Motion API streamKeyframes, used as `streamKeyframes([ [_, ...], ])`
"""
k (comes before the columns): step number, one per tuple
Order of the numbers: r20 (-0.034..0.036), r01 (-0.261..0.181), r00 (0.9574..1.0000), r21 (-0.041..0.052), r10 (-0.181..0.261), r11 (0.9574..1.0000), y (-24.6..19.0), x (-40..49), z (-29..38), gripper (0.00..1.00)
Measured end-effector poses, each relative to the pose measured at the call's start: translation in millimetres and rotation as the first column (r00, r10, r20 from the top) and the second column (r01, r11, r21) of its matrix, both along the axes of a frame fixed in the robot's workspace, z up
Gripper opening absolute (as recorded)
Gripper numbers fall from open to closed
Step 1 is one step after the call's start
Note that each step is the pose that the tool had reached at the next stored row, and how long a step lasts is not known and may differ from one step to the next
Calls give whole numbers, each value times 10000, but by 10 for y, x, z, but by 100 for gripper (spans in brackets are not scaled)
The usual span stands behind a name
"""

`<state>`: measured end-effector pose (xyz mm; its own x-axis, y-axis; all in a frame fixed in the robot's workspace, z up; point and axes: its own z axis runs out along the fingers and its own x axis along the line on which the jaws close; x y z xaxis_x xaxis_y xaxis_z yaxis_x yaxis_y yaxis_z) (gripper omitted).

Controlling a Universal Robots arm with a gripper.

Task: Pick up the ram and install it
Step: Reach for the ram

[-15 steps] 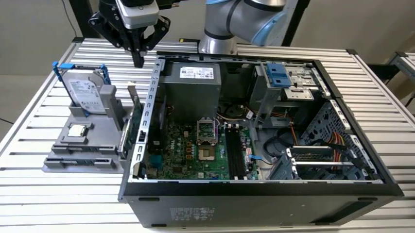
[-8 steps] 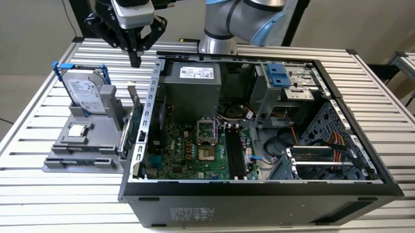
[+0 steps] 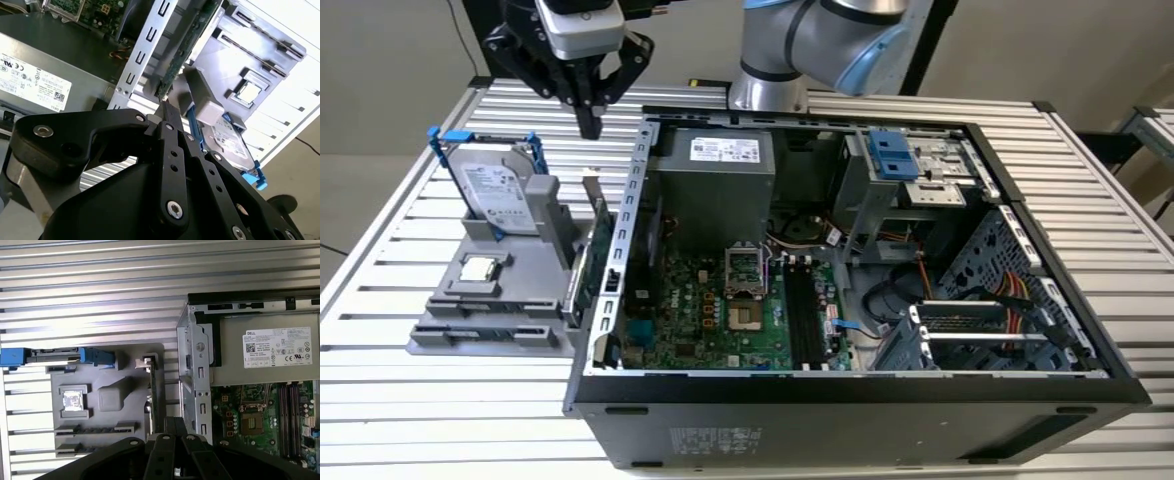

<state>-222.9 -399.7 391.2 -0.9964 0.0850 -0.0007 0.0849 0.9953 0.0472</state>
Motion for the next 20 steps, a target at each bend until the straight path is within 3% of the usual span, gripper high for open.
streamKeyframes([
  [20, -39, 0, 10000, 0, 0, 10000, 0, -201, -5, 0],
])
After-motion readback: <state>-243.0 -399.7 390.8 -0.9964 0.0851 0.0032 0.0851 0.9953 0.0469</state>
